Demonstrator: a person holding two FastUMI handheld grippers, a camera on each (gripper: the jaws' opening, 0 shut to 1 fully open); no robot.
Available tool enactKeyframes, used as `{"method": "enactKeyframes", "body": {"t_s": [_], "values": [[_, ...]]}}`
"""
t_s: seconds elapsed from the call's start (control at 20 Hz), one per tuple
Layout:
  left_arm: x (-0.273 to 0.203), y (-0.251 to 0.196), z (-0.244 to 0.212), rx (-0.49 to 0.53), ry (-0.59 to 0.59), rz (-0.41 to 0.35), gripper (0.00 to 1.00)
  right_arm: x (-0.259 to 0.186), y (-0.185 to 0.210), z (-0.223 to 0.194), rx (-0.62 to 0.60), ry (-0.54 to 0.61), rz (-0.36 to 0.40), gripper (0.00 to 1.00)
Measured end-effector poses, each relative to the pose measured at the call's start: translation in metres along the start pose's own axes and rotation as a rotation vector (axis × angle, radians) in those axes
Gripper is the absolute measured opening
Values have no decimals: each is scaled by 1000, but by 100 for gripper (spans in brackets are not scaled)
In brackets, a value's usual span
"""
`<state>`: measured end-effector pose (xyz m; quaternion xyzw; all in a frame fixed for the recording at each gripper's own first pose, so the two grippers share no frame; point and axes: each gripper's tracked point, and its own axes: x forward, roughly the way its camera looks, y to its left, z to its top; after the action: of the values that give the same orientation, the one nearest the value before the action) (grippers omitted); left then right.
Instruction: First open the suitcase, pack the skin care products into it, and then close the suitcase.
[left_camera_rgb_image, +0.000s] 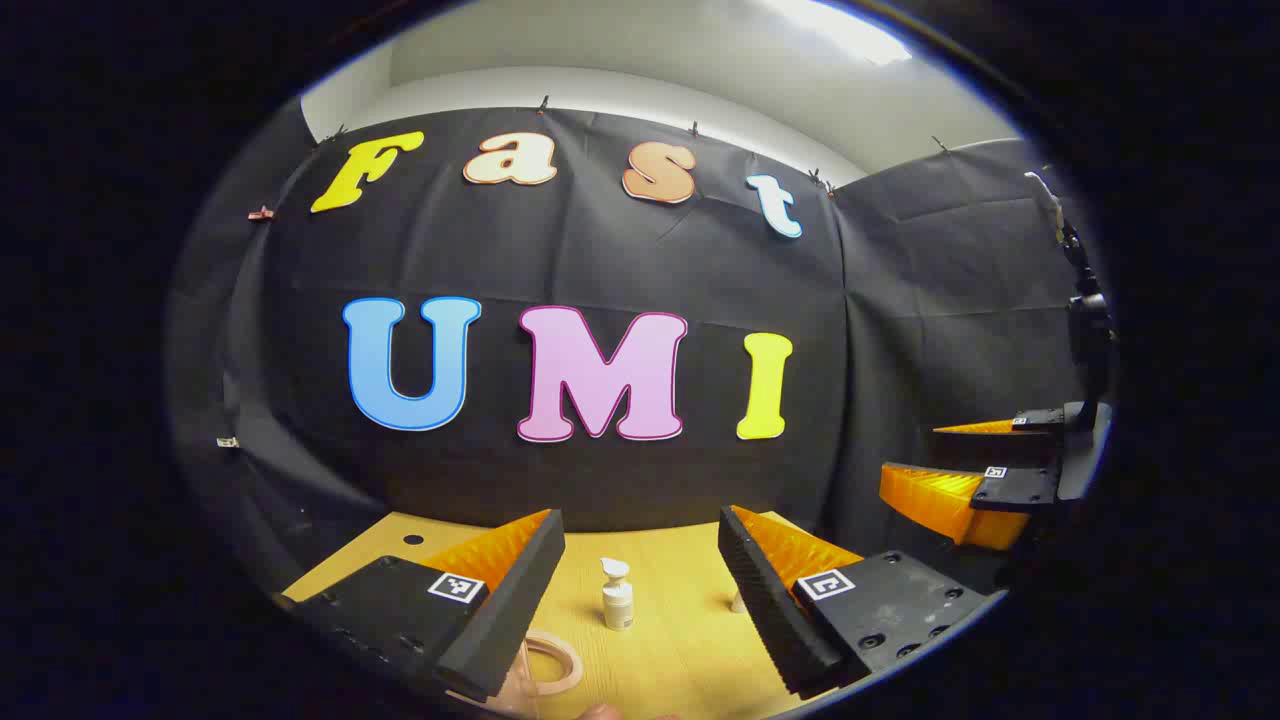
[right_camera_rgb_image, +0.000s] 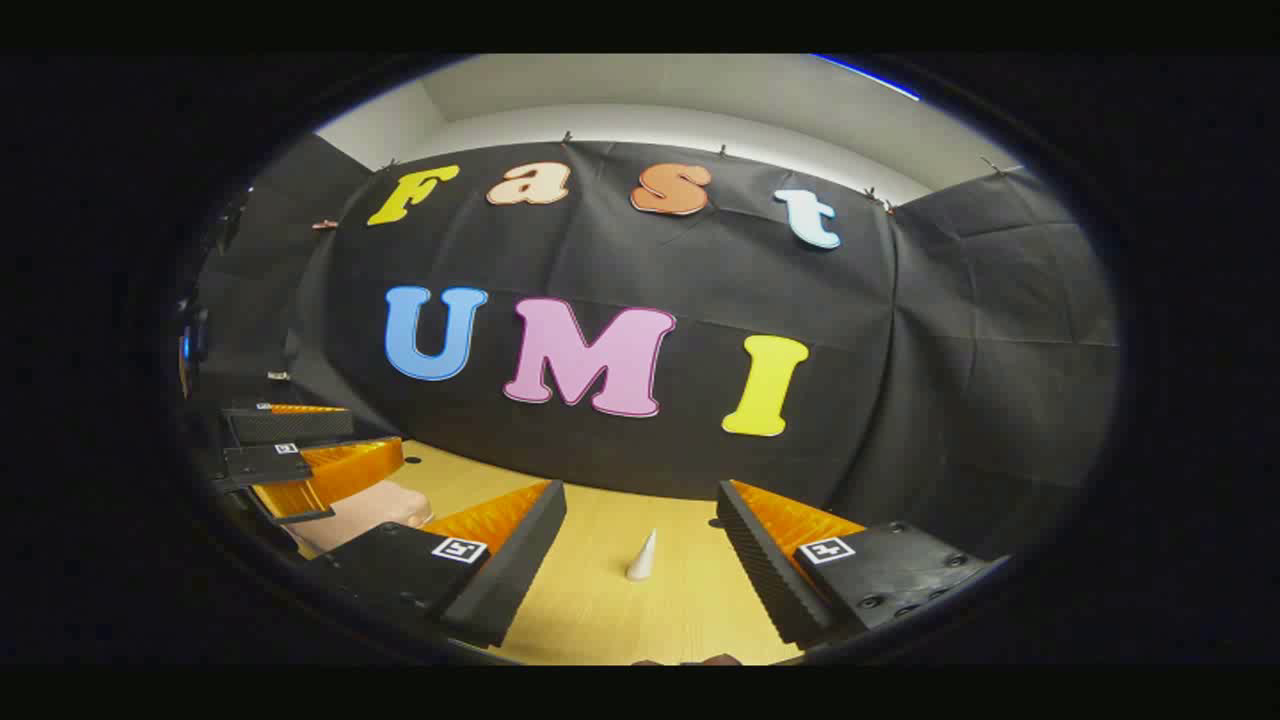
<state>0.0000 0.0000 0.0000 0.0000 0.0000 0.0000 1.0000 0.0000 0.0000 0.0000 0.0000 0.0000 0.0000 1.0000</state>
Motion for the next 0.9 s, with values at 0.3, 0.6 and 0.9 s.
{"method": "enactKeyframes", "body": {"t_s": [0.3,0.6,0.9], "values": [[7,4,-1,41,-14,-10,98,4,-2,-1,-9,15,-8,97],[10,11,-4,20,-2,1,98,10,-5,-6,-1,27,-18,97],[16,8,-16,28,27,-20,98,16,-4,-5,16,26,-29,97]]}}
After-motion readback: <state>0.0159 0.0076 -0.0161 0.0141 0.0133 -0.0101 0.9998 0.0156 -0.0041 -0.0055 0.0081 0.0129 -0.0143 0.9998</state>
